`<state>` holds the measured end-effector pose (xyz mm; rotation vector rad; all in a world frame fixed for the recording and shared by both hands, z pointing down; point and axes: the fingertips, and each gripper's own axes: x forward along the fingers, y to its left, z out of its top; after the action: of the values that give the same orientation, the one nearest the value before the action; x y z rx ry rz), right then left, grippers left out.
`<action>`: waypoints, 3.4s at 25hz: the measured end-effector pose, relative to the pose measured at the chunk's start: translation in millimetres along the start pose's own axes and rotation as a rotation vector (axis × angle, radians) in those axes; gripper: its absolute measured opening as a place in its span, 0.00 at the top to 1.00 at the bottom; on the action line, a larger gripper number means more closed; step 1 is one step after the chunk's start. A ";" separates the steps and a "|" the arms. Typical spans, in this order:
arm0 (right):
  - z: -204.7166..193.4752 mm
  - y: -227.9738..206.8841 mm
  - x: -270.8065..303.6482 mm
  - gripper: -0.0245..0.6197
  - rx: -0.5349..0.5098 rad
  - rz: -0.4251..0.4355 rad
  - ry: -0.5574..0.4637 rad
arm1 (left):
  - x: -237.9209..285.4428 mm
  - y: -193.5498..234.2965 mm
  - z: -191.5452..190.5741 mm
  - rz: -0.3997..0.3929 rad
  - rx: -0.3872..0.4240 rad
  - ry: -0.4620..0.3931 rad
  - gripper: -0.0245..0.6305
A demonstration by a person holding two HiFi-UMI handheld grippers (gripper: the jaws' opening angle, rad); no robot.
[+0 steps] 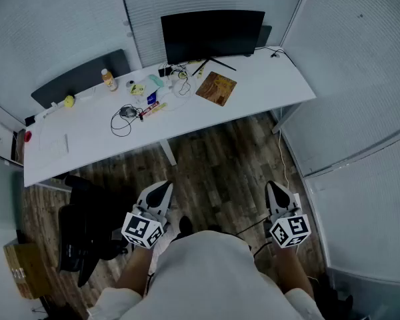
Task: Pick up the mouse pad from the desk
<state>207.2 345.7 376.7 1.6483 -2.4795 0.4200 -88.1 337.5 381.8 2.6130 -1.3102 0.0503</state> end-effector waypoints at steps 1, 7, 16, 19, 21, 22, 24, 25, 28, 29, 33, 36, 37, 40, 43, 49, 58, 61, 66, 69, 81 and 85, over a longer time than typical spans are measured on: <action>0.1 0.1 0.7 0.92 0.001 -0.001 -0.001 | 0.3 0.9 -0.2 0.000 0.000 0.000 0.94; 2.8 1.2 6.5 0.92 -0.008 0.001 -0.001 | 4.7 5.4 0.5 -0.008 -0.006 0.001 0.94; 8.5 11.0 18.7 0.92 0.013 -0.017 -0.032 | 7.1 25.3 0.7 -0.041 -0.012 0.004 0.94; 6.7 17.6 26.4 0.92 0.013 -0.028 -0.043 | 4.4 38.6 1.5 -0.051 -0.010 0.007 0.94; 4.9 22.9 32.6 0.92 0.021 -0.029 -0.044 | 3.8 47.1 1.4 -0.058 -0.011 0.010 0.94; 3.2 25.9 35.6 0.92 0.024 -0.027 -0.042 | 3.7 50.7 0.7 -0.062 -0.012 0.012 0.94; -0.4 33.6 41.8 0.92 0.027 -0.010 -0.038 | 3.3 57.5 -1.2 -0.072 -0.011 0.017 0.94; -1.7 37.9 44.6 0.92 0.030 -0.006 -0.037 | 3.1 61.0 -2.1 -0.077 -0.011 0.020 0.94; -4.9 47.2 51.1 0.92 0.024 -0.019 -0.039 | 2.6 71.4 -4.8 -0.088 -0.012 0.029 0.94; -5.7 49.3 52.8 0.92 0.019 -0.020 -0.038 | 3.2 74.0 -5.4 -0.091 -0.013 0.032 0.94; -4.7 49.6 61.9 0.92 0.008 -0.016 -0.027 | 11.5 82.3 -4.8 -0.097 -0.014 0.037 0.94; -3.0 43.8 70.2 0.92 0.015 -0.013 -0.018 | 22.0 84.7 -2.8 -0.103 -0.011 0.037 0.94; -2.4 41.1 73.3 0.92 0.014 -0.011 -0.015 | 26.0 85.0 -2.4 -0.104 -0.011 0.037 0.94; -0.4 31.1 86.4 0.92 -0.006 -0.001 -0.010 | 40.5 88.1 -2.8 -0.098 -0.009 0.038 0.94; 3.1 15.9 101.7 0.92 -0.014 0.004 0.002 | 58.7 90.0 -3.0 -0.083 -0.018 0.040 0.94; 15.3 -23.8 137.1 0.92 -0.010 0.022 0.016 | 103.9 93.9 0.8 -0.063 -0.015 0.045 0.94; 28.5 -88.4 196.7 0.92 -0.016 0.075 0.055 | 178.2 99.3 5.0 -0.023 -0.029 0.069 0.94; 31.3 -109.1 217.2 0.92 -0.047 0.098 0.072 | 204.0 100.1 7.7 -0.004 -0.028 0.076 0.94; 34.9 -144.1 251.1 0.92 -0.031 0.151 0.096 | 246.0 100.1 11.2 0.034 -0.030 0.085 0.94; 38.3 -160.0 267.4 0.92 -0.031 0.174 0.096 | 266.5 97.8 14.5 0.051 -0.033 0.087 0.94; 39.1 -187.4 327.6 0.92 -0.036 0.209 0.134 | 315.7 119.9 7.6 0.068 -0.058 0.127 0.94; 33.7 -194.9 350.5 0.92 -0.036 0.184 0.165 | 332.9 140.6 3.3 0.049 -0.060 0.141 0.94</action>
<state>250.1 -44.1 467.3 1.3190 -2.5069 0.5071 0.4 -7.0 446.1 2.4779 -1.3061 0.1961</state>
